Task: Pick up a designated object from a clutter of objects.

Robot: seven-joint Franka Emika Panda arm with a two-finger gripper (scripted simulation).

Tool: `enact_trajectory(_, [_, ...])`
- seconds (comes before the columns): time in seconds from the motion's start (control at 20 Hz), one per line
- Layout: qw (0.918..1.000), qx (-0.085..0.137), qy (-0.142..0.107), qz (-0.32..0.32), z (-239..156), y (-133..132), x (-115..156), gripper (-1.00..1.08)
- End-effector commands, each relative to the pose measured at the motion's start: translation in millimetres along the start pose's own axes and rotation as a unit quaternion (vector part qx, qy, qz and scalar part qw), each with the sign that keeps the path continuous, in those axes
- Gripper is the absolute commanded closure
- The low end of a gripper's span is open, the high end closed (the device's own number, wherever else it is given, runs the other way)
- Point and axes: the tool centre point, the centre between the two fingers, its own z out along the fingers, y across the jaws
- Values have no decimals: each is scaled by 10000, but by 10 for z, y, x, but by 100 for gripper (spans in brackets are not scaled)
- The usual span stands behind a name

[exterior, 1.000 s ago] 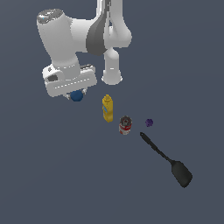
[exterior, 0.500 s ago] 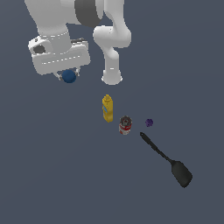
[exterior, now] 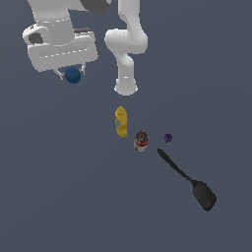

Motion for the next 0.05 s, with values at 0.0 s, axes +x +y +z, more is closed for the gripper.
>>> enact_trajectory(0.0, [10000, -2, -3, -4, -25, 1, -6, 108])
